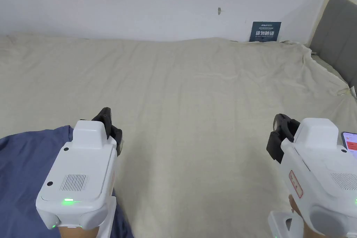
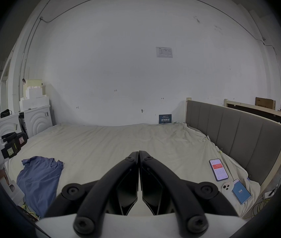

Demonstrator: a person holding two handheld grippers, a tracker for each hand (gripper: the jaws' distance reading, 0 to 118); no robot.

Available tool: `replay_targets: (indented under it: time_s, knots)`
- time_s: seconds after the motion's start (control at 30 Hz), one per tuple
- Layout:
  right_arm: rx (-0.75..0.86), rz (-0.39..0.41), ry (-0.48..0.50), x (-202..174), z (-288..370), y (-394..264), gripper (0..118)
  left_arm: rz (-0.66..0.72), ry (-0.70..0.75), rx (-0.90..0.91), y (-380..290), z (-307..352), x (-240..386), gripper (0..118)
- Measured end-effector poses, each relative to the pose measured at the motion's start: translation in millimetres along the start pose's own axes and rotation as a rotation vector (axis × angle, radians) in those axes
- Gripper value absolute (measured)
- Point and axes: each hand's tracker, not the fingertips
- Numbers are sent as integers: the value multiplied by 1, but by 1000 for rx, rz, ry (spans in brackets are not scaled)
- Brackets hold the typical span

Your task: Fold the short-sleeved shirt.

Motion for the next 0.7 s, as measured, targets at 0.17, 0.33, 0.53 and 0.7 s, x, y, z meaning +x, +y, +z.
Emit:
replay_targets:
  time_s: [0.17,0.33,0.53,0.7]
  knots:
    - [6,7,9,-5,-2,2,0,3,12,0,0,2,-7,0]
    - [12,26,40,-23,-9,5,0,8,49,0,0,7,-24,0]
    - [22,51,134,-65,-22,10,0,3,153,-6,-2,20,-66,0]
    - [29,58,240,-112,-34,13,0,4,272,-16,-4,39,-116,0]
